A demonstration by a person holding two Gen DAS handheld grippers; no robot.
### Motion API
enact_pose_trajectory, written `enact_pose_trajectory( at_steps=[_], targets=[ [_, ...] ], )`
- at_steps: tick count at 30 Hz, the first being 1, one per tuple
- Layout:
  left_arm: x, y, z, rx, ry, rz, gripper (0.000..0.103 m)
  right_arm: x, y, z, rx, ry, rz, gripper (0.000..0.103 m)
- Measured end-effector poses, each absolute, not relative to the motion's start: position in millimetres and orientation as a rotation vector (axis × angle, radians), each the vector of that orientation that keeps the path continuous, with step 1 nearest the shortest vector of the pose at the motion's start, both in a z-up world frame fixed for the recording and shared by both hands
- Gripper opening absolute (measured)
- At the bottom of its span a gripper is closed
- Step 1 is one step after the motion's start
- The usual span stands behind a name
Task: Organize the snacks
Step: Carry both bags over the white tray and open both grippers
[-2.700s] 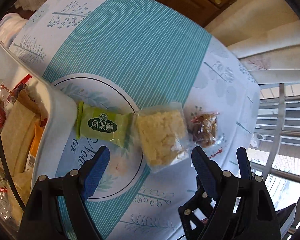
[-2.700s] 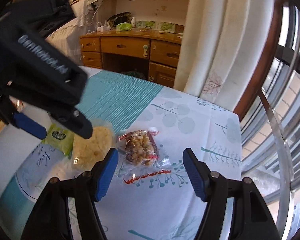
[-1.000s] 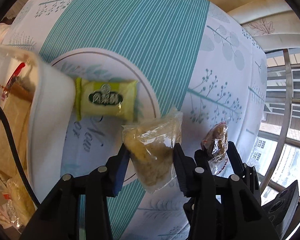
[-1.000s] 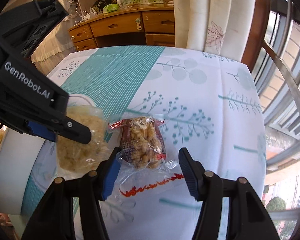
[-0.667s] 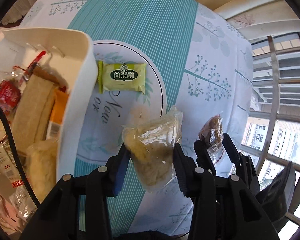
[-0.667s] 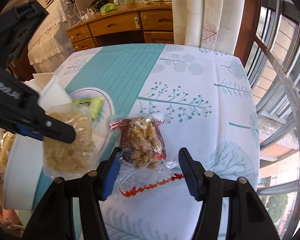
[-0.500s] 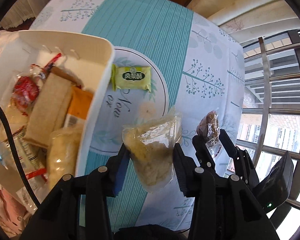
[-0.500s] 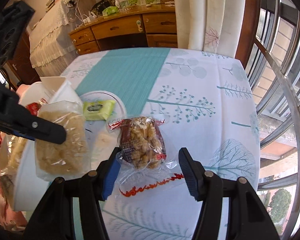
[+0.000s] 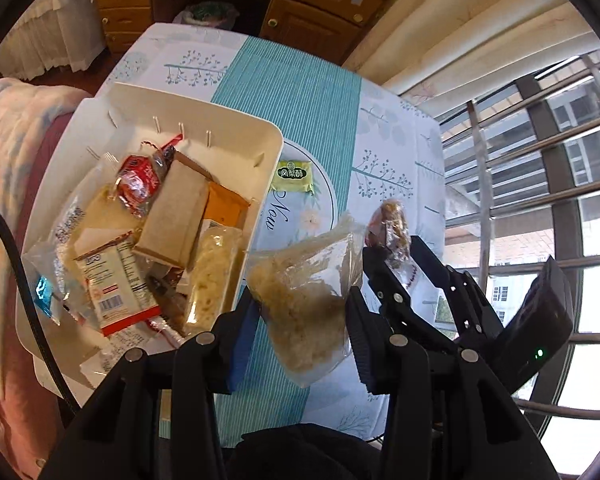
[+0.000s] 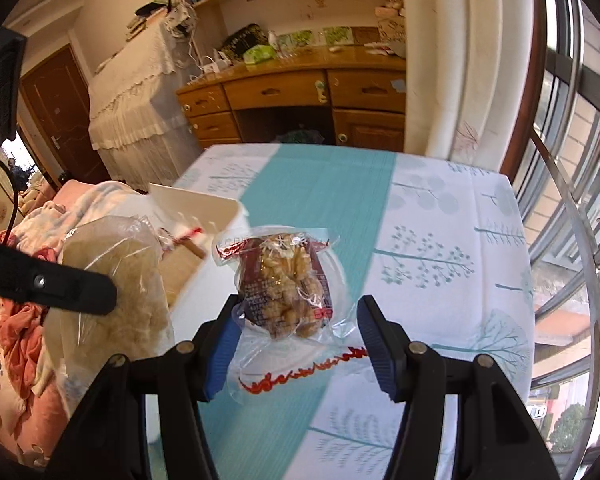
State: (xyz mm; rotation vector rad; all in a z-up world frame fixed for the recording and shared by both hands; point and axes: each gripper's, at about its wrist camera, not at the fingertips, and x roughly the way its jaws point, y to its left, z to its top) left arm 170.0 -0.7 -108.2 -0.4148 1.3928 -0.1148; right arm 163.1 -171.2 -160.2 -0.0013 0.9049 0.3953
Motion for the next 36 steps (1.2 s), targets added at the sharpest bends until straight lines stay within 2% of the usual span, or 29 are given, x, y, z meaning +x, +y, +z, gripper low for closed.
enact_pose_trajectory(
  at_steps=[10, 23, 36],
  targets=[
    [131, 52, -75, -0.401, 1.251, -0.181, 0.034, 139, -111, -138, 0.044, 0.87, 0.428, 0.059],
    [112, 139, -77, -0.37, 1.177, -0.198, 0.034, 127, -29, -139, 0.085, 0.868, 0.445, 0.059],
    [111, 169, -69, -0.29, 1.065, -0.31, 0.034, 125, 9, -150, 0.174, 0.893, 0.424, 0.061]
  ],
)
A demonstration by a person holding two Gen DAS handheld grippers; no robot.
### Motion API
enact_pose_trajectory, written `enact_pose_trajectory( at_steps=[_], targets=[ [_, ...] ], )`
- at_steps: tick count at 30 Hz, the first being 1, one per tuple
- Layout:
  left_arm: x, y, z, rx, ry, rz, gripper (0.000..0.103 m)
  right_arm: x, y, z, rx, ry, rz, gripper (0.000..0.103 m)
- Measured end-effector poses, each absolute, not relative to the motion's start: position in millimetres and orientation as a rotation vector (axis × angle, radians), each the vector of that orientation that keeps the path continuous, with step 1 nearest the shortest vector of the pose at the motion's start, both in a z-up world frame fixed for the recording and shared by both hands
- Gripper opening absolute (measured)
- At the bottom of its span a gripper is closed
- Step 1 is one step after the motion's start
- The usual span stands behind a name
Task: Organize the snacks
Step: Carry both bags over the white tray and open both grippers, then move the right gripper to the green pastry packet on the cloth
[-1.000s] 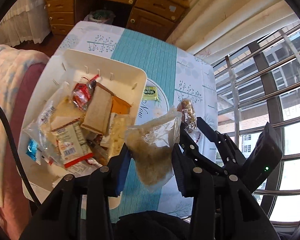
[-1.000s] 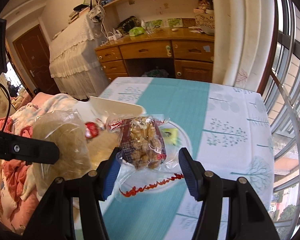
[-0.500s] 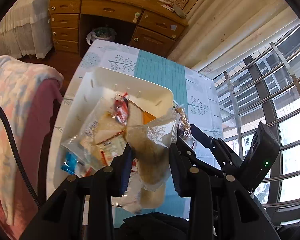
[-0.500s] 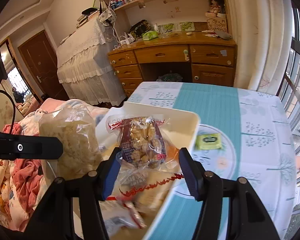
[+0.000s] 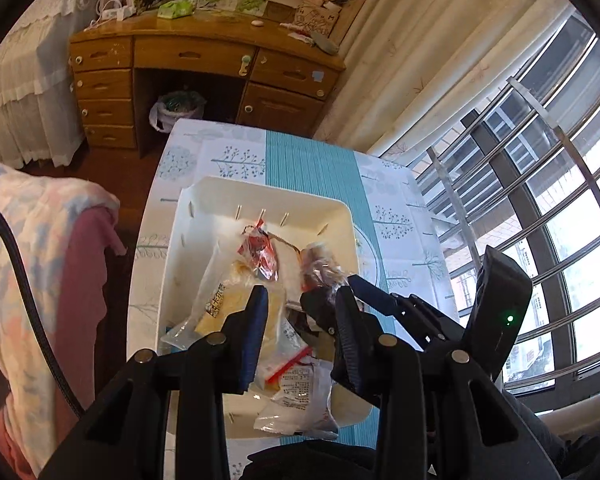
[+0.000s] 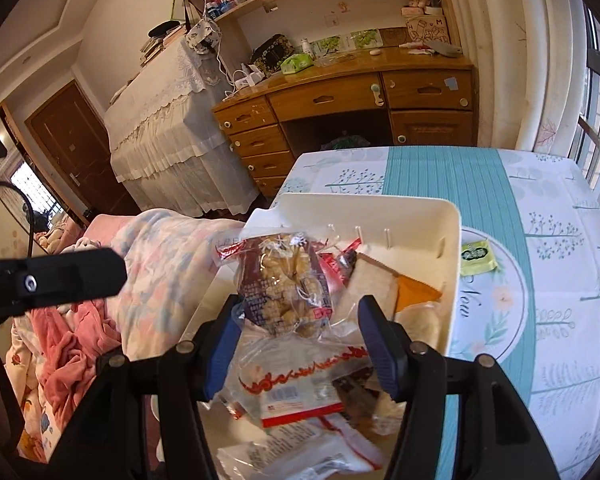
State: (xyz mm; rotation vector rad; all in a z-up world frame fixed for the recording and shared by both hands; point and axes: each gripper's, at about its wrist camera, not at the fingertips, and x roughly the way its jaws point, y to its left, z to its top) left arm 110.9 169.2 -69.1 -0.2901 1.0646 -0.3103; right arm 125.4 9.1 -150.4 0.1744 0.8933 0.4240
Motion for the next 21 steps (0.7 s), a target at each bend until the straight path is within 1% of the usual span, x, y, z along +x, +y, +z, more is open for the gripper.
enact_pose_trajectory(
  at_steps=[2, 3, 4, 6, 9, 12, 16, 21],
  targets=[
    [112, 169, -68, -0.287, 1.061, -0.313, 0.041, 125, 12, -149, 0.182, 0.887, 0.43, 0.061],
    [113, 170, -68, -0.285, 1.06, -0.314, 0.046, 125, 12, -148, 0.185, 0.885, 0.427, 0.063],
    [113, 170, -68, -0.285, 1.06, -0.312, 0.048, 125, 12, -147, 0.184, 0.886, 0.414, 0.066],
    [114, 169, -68, -0.286, 1.059, -0.314, 0.048, 125, 11, -147, 0.187, 0.89, 0.406, 0.066],
    [114, 169, -68, -0.282, 1.057, -0.305, 0.053, 124, 5, -147, 0.2, 0.893, 0.396, 0.066],
    [112, 165, -65, -0.285, 1.05, -0.301, 0.055, 121, -2, -146, 0.212, 0.883, 0.39, 0.066],
    [109, 154, -61, -0.273, 1.035, -0.272, 0.064, 117, -13, -143, 0.212, 0.876, 0.387, 0.066],
    [104, 135, -56, -0.271, 1.007, -0.256, 0.066, 113, -29, -139, 0.199, 0.875, 0.393, 0.066]
  ],
)
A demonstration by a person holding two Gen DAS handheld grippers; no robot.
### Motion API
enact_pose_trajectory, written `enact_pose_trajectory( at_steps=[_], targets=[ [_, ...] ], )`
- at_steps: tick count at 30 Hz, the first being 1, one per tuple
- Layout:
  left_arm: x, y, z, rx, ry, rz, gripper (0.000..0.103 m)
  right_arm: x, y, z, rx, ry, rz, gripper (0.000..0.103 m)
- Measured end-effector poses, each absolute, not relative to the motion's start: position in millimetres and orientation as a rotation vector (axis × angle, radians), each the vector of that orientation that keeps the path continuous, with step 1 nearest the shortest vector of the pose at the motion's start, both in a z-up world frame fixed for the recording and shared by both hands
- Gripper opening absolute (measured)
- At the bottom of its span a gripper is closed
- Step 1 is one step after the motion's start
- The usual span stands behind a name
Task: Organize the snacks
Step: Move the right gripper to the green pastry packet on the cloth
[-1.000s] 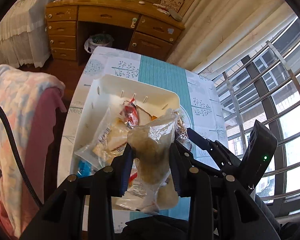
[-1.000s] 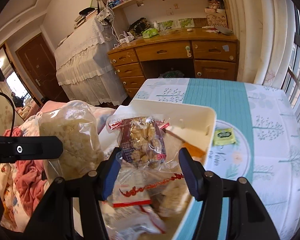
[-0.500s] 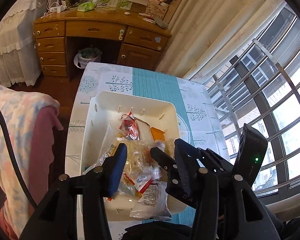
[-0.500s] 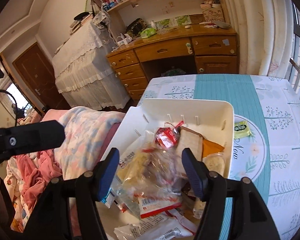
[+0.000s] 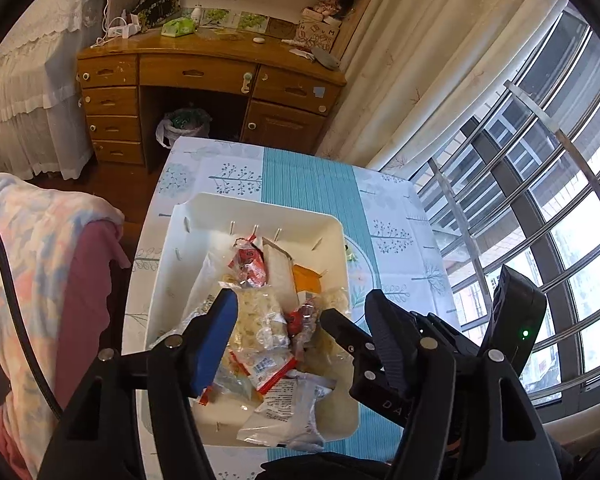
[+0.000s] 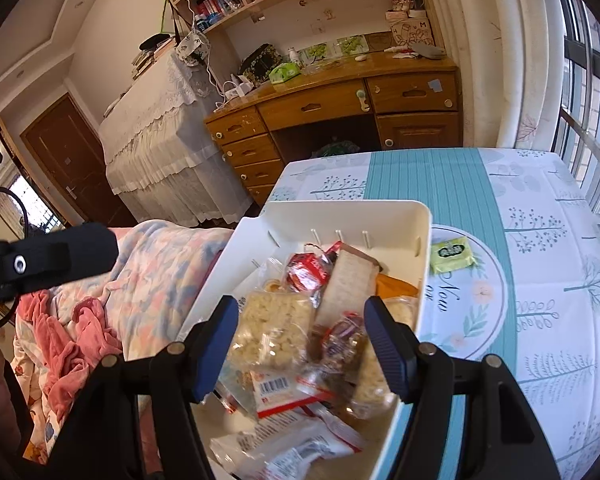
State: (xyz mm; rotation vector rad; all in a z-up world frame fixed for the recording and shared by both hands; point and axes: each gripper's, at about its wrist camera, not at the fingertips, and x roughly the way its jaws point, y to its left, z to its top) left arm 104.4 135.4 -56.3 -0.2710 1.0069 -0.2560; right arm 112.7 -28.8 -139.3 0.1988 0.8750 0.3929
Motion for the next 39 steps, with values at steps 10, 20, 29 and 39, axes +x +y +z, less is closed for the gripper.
enact_pose_trajectory(
  at_steps=[10, 20, 29, 39],
  targets=[
    [99, 82, -60, -0.296, 1.018, -0.235, 0.072, 108, -80, -139, 0.178, 0.888, 0.407, 0.066],
    [97, 33, -76, -0.324, 1.068, -0.192, 0.078, 108, -128, -145, 0.105, 0.898, 0.425, 0.066],
    [103, 5, -98, -0.351, 1.128, -0.145, 0.081, 120, -156, -151, -0.009, 0.879, 0.427, 0.066],
    [125, -15, -127, -0.365, 1.197, -0.084, 0.081, 148, -171, -162, -0.176, 0.853, 0.422, 0.066]
  ],
)
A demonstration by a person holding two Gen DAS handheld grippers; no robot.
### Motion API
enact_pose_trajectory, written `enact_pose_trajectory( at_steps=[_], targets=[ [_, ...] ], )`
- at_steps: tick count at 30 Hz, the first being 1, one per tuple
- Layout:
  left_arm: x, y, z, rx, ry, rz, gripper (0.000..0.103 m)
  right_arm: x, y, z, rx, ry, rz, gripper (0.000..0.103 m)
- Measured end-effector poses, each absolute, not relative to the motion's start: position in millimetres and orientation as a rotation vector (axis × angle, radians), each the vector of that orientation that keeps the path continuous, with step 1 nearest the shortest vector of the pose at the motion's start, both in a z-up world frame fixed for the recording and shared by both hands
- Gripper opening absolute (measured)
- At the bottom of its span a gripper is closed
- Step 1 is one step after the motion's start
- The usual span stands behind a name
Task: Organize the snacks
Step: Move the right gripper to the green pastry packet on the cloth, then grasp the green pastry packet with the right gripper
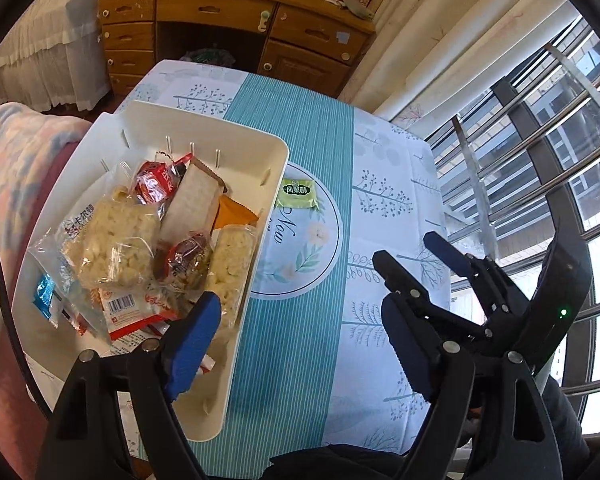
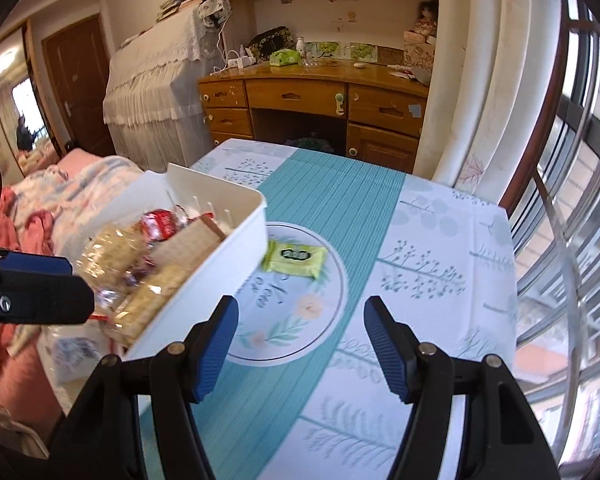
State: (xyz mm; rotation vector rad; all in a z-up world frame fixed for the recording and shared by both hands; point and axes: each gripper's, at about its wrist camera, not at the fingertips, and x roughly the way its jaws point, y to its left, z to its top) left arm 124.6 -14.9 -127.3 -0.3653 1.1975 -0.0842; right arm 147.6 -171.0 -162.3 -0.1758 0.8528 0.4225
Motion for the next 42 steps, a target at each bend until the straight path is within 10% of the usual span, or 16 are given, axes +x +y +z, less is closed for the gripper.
enact_pose_trajectory(
  at_steps=[42],
  targets=[
    [128, 52, -144, -0.194, 1.227, 0.332, 0.082, 246, -86, -283, -0.489, 0.841, 0.585, 0.07]
  ],
)
